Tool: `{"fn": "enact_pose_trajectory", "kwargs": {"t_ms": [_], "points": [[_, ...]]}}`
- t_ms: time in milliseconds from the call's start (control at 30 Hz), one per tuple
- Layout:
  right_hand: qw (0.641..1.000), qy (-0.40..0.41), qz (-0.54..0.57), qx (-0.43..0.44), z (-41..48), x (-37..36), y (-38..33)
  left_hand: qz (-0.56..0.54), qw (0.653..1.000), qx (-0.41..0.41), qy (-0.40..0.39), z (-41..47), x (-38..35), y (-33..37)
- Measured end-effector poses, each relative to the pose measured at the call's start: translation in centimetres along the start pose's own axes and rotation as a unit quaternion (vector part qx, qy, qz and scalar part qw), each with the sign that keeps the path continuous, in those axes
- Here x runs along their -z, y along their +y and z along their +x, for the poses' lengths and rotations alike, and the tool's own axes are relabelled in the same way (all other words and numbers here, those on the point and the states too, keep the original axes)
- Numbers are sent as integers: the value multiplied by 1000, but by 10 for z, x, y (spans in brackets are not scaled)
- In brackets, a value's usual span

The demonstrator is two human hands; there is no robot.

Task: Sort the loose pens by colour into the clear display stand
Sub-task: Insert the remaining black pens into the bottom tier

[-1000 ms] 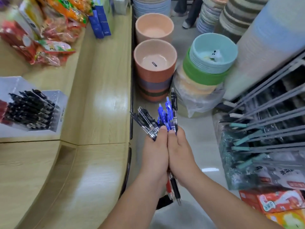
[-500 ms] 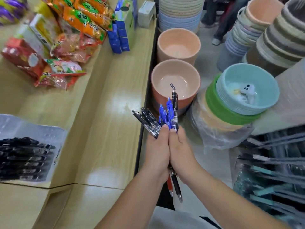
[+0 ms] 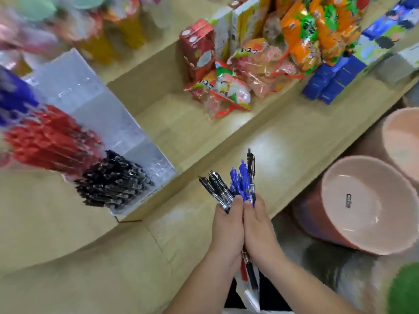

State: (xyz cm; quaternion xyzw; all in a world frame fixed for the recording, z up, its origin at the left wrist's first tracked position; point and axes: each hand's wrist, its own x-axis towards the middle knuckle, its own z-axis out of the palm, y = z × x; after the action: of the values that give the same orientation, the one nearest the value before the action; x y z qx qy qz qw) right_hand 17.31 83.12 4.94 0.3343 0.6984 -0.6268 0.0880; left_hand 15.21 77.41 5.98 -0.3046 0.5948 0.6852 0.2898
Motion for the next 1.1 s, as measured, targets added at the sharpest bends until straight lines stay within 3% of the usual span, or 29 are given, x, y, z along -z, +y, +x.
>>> {"fn": "enact_pose_trajectory", "kwargs": {"t_ms": [167,367,533,633,767,933,1100], "points": [[988,-131,-82,-18,57,-29,41,-63,987,38,139,64,19,-33],[970,-193,-145,-27,108,-69,98,-75,974,28,214,130,49,-80],[953,-174,-242,62,137,-85,127,-4,963,-58,263,163,65,-94],[933,-168,-286,137,150,-86,128,84,943,-102,307,175,71,-98],[916,-154,-328,174,162,-85,123,168,910,-141,352,178,76,-102],[938,-138,-290,132,188,-81,103,222,877,-173,389,177,92,-106],[946,-115,-301,28,207,-83,93,278,862,-101,411,177,106,-95]]}}
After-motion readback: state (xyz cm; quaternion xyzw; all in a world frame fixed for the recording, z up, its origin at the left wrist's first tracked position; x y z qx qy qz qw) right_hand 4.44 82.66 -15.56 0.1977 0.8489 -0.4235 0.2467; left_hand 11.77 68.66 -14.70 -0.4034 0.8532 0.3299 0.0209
